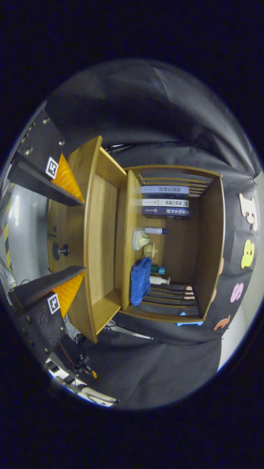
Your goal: Pull open the drawer, take out the items inside it, and place them on the countertop above the cabinet.
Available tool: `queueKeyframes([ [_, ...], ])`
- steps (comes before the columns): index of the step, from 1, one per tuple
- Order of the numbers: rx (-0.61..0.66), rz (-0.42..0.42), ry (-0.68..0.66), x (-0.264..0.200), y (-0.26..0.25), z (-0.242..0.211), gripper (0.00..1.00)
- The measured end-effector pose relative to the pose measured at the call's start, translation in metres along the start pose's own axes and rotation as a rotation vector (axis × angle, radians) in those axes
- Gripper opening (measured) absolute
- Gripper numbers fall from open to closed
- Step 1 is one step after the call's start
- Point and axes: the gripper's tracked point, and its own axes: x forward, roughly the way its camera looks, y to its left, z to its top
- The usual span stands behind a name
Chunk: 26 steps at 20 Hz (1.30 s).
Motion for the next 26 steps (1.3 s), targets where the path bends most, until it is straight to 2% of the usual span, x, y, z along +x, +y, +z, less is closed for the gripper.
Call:
queueKeyframes([
  [5,-0.013,-0.047,-0.002,0.0,-0.023,-0.037,0.98],
  [10,0.029,-0.044,0.007,0.033,-0.028,-0.071,0.98],
  [14,0.025,-0.023,0.007,0.071,-0.024,-0.075,0.98],
  [17,0.027,0.025,0.032,0.093,-0.004,-0.075,0.98],
  [19,-0.014,0.014,0.019,0.094,-0.01,-0.077,0.97],
  [26,0.002,0.057,0.044,0.124,-0.009,-0.077,1.0],
])
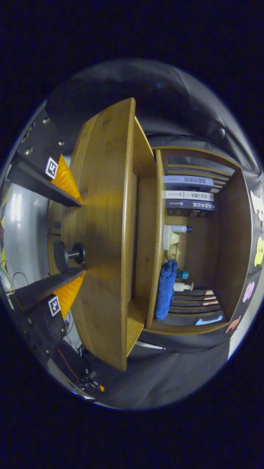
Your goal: Pull open the drawer, take out the items inside it, and place them on the countertop above the cabinet.
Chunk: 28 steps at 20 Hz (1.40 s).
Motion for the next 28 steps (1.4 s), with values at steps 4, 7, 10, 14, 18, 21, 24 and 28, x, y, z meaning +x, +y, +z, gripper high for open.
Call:
queueKeyframes([
  [4,0.032,0.005,-0.022,0.024,0.002,0.013,1.0],
  [7,0.045,0.001,-0.012,0.04,0.001,0.011,1.0],
  [10,0.056,0.016,-0.018,0.056,0.003,0.016,1.0],
  [14,0.094,0.024,-0.026,0.077,0.004,0.023,1.0],
  [18,0.115,0.027,-0.028,0.098,0.007,0.03,1.0],
  [21,0.129,0.035,-0.036,0.11,0.007,0.033,1.0],
  [24,0.129,0.032,-0.037,0.121,0.007,0.037,1.0],
  [28,0.139,0.036,-0.038,0.135,0.007,0.046,1.0],
])
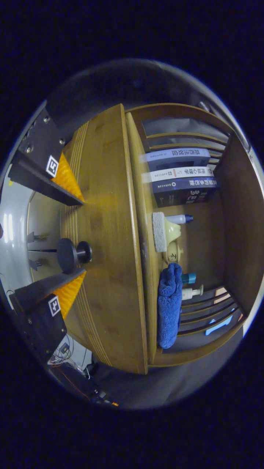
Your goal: Pull open the drawer, take out the items inside it, and place them on the countertop above the cabinet.
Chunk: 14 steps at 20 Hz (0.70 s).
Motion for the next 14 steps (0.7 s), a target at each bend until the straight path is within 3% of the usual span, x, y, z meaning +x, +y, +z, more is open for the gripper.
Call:
queueKeyframes([
  [14,0.032,0.015,0.048,0.0068,0.0028,-0.0065,1.0],
])
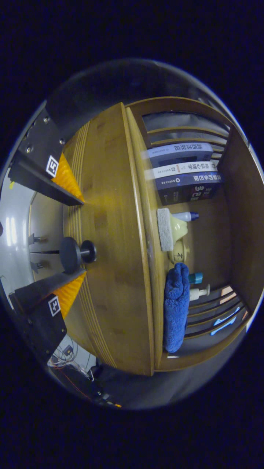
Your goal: Pull open the drawer, take out the items inside it, and place them on the countertop above the cabinet.
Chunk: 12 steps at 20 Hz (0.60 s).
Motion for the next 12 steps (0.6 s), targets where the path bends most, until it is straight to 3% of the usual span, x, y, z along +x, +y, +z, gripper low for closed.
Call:
queueKeyframes([
  [7,-0.035,-0.028,0.011,-0.038,-0.012,0.003,1.0],
  [12,-0.063,-0.057,0.031,-0.09,-0.027,-0.001,1.0],
])
